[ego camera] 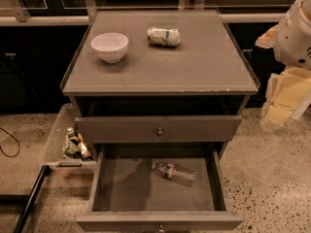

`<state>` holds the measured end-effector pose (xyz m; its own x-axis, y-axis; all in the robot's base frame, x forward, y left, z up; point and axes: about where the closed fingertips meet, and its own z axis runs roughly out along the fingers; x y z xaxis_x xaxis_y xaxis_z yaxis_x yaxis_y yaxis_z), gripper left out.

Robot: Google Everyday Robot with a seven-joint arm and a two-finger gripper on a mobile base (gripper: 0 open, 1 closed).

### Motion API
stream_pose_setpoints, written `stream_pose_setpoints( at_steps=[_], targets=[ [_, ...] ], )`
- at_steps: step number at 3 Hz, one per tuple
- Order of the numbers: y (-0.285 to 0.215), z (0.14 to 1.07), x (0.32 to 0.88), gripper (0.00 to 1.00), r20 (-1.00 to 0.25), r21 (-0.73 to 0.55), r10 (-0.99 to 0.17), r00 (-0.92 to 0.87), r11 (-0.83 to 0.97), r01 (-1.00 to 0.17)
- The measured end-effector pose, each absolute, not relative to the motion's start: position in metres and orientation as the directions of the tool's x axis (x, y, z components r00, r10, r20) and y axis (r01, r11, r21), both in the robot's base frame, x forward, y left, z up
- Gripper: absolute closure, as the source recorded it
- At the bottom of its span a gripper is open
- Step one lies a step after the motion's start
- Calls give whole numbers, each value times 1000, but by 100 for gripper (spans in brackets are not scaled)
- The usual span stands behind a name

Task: Pick water bottle from middle drawer and place on counter

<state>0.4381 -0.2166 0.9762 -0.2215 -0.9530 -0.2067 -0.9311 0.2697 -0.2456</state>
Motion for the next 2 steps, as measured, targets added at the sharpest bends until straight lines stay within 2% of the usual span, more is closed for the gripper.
stream_pose_setpoints(
  at_steps=[2],
  targets=[
    [-213,966,438,0,-234,-227,-949,-211,265,-937]
  ],
)
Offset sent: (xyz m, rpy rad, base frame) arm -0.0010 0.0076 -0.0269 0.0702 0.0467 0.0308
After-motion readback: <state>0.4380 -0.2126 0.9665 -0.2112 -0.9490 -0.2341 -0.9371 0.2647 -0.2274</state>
